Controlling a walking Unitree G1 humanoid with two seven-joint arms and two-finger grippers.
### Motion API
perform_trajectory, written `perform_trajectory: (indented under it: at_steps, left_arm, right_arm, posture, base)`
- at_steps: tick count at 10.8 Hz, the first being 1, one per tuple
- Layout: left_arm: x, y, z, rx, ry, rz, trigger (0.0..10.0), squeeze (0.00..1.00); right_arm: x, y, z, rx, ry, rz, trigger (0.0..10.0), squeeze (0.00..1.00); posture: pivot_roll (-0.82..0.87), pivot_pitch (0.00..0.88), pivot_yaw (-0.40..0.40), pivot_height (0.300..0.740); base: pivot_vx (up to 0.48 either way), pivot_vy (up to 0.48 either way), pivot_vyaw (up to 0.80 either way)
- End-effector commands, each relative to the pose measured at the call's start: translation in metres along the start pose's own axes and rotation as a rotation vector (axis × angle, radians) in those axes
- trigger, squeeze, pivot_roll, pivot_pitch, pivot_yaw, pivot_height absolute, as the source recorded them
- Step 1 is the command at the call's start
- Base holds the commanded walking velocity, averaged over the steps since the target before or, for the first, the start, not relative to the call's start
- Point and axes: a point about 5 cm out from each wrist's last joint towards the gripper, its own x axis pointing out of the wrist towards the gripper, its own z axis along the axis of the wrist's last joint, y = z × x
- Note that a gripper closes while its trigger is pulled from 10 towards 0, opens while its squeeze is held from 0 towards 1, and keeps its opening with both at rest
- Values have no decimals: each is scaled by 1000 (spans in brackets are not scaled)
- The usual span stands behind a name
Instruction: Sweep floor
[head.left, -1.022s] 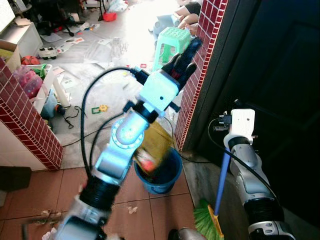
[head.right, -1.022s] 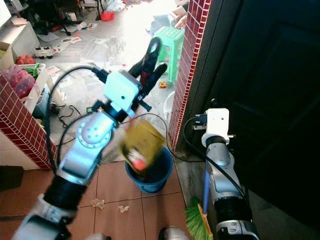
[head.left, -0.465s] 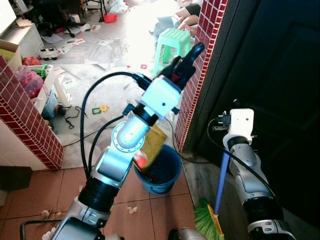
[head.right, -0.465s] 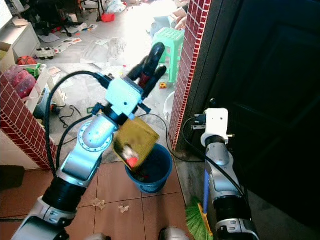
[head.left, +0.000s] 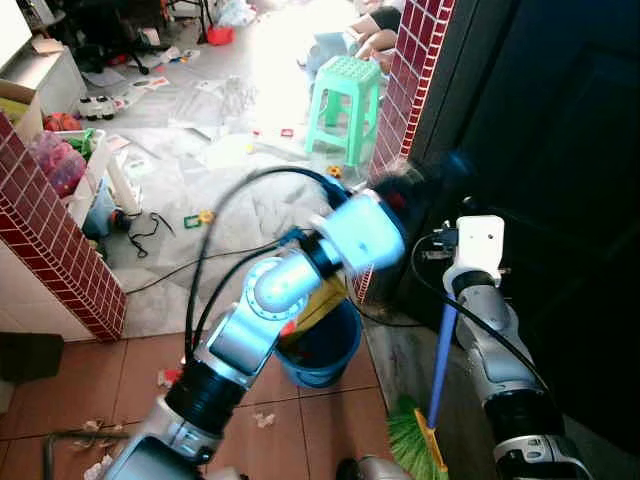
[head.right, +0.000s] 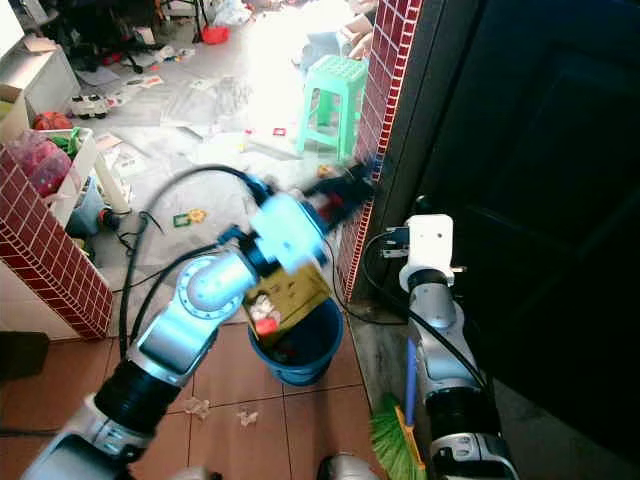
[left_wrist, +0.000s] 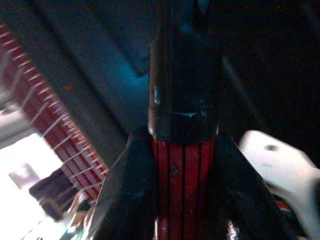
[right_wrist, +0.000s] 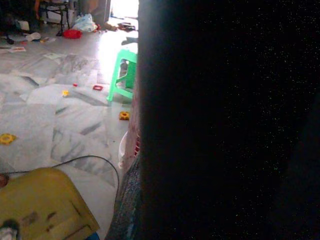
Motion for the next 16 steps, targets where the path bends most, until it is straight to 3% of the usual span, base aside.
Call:
perform_trajectory:
  at_steps: [1,2,3,4,5,6,7,8,9,13,16]
  left_arm:
    - [7,-5,8,16,-24,-67,10000,0]
    - [9,-14,8,2,-19,-107,10000,0]
    - [12,-15,9,-65,-11,-83,10000,0]
    - [15,-14,7,-160,13,-31,10000,0]
    - [15,-11,-4,-334,122,31,10000,0]
    - [13,-11,-9,-312,155,11,10000,0]
    - [10,-14,-10,-188,147,-54,10000,0]
    - [10,-12,-8,-200,148,-49,10000,0]
    - [10,-7,-3,-78,127,-62,10000,0]
    - [-1,19,-3,26,136,-33,10000,0]
    - [-12,64,11,95,144,120,10000,0]
  right_arm:
    - [5,-1,11,-9,-49,3,10000,0]
    - [5,-1,10,-8,-49,4,10000,0]
    - [5,0,10,-6,-48,3,10000,0]
    - [6,0,10,-6,-49,2,10000,0]
    - [6,0,10,-4,-47,5,10000,0]
    - [6,1,10,-2,-47,5,10000,0]
    - [7,1,10,-1,-47,3,10000,0]
    - [7,1,10,-1,-49,2,10000,0]
    - [7,1,10,0,-50,-1,10000,0]
    - [7,0,10,-4,-55,-4,10000,0]
    - [9,-1,10,-5,-56,-1,10000,0]
  posture:
    - [-63,0,-35,740]
    - [-65,0,-33,740]
    - [-68,0,-32,740]
    - [-67,0,-33,740]
    - [-66,0,-32,740]
    - [-63,0,-29,740]
    - [-62,0,-29,740]
    - [-65,0,-27,740]
    - [-65,0,-27,740]
    - [-67,0,-30,740]
    - [-61,0,-37,740]
  base:
    - [0,0,0]
    - [0,0,0]
    - [0,0,0]
    - [0,0,0]
    - [0,0,0]
    - [0,0,0]
    - [0,0,0]
    - [0,0,0]
    - [0,0,0]
    - [0,0,0]
    - [0,0,0]
